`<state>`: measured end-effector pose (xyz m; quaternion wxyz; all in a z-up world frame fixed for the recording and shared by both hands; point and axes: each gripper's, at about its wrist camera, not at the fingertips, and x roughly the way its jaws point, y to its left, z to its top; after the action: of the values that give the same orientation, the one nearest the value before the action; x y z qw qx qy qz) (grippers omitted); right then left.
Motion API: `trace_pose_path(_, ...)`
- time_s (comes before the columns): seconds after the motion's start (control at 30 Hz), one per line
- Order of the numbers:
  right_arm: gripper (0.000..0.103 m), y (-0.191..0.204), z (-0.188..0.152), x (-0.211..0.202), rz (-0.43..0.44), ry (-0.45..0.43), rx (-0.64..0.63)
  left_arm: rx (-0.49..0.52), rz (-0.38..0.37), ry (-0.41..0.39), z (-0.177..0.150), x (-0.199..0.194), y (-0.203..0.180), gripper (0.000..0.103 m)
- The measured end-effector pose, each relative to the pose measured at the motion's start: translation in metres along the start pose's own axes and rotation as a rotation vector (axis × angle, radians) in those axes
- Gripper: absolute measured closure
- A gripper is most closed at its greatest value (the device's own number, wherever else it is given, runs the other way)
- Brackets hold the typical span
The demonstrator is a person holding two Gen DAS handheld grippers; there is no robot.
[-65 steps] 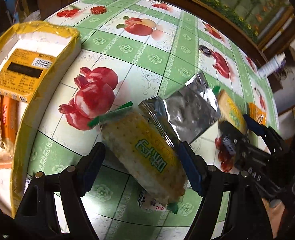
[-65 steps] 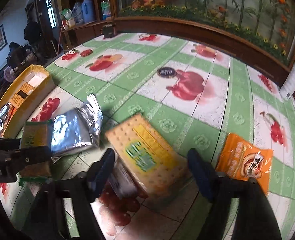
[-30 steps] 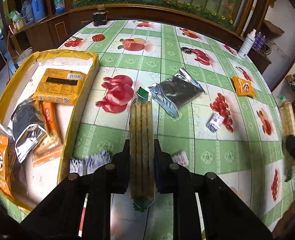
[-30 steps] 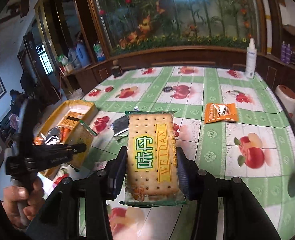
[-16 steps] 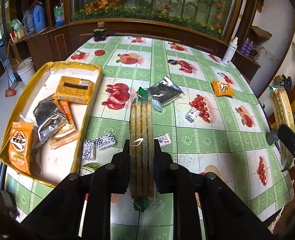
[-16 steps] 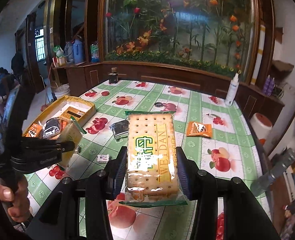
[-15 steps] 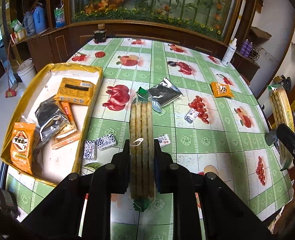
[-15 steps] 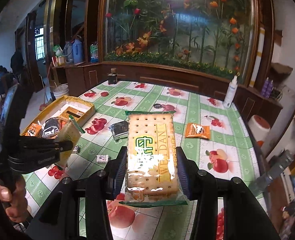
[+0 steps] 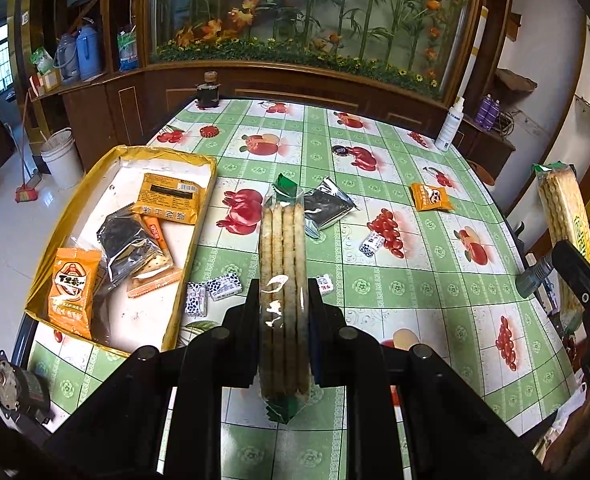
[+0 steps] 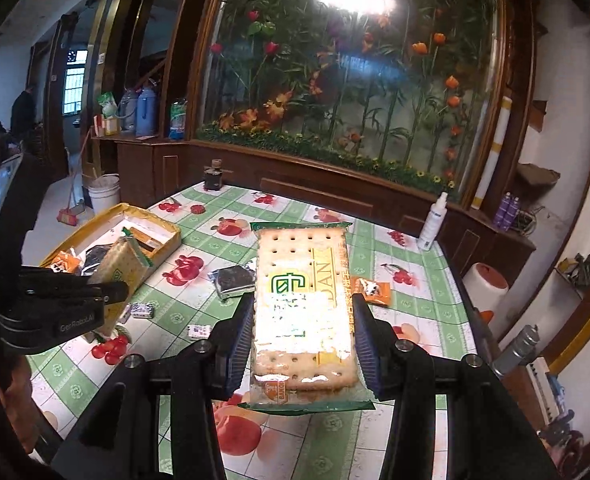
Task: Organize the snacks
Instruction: 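Lift both cracker packs above the table and move them toward the yellow tray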
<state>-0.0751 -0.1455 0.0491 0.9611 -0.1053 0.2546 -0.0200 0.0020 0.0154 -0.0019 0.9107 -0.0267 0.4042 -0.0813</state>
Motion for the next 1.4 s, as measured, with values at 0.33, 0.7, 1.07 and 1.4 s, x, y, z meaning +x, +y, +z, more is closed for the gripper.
trace_pose_path(0.33,0.056,0.0,0.0,-0.001,-0.072,0.028,0.003,-0.003,0.017,-0.03,-0.001,-0.016,0.002,0.087)
trace_pose_path(0.7,0.055,0.0,-0.001,-0.001,-0.097,0.052,-0.001,0.025,0.023,-0.057,-0.002,-0.027,-0.006,0.087)
trace_pose_path(1.07,0.055,-0.007,-0.004,0.0,-0.107,0.07,0.002,0.038,0.02,-0.052,-0.003,-0.027,-0.01,0.087)
trace_pose_path(1.4,0.055,-0.009,-0.005,0.0,-0.102,0.067,0.007,0.04,0.016,-0.05,-0.003,-0.026,-0.012,0.087)
